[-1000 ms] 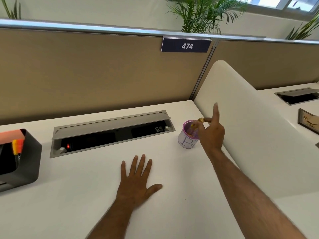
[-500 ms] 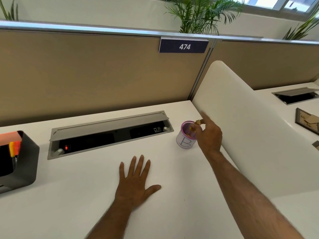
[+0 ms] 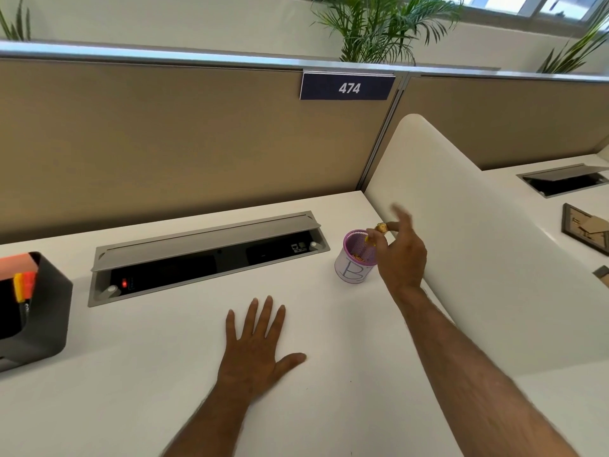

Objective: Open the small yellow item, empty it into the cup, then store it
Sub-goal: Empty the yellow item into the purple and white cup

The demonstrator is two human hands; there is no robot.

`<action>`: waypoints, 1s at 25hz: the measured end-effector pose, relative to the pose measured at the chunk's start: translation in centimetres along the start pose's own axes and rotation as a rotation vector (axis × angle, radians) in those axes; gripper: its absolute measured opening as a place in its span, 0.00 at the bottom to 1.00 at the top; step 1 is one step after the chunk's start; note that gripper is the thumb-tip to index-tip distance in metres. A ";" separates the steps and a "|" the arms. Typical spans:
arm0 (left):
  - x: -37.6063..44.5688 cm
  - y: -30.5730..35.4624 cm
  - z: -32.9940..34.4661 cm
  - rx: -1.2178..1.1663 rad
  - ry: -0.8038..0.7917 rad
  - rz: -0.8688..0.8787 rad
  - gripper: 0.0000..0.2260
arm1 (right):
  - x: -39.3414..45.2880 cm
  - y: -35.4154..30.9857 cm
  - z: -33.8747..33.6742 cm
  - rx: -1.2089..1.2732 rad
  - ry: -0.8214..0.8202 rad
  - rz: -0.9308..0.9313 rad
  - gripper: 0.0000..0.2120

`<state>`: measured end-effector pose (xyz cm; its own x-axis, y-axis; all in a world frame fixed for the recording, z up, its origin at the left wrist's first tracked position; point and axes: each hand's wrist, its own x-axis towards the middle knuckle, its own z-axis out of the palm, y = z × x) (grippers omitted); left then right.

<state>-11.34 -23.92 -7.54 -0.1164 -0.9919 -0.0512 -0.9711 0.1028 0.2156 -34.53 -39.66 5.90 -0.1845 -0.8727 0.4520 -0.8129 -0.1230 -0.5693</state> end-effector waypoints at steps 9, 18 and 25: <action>0.9 0.9 -0.8 -0.136 0.109 -0.078 0.41 | 0.2 -0.2 -0.2 0.316 0.139 0.269 0.20; 11.5 10.1 -9.2 -0.939 0.342 -0.045 0.27 | 1.3 -0.7 -1.0 1.133 -0.145 1.028 0.12; 14.6 13.3 -11.2 -1.162 0.439 0.029 0.13 | 0.4 -1.7 -1.7 1.227 -0.431 1.106 0.14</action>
<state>-23.58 -37.89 5.45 0.1621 -0.9545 0.2503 -0.1832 0.2201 0.9581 -34.13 -38.95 8.22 -0.0067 -0.8153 -0.5790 0.4985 0.4992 -0.7087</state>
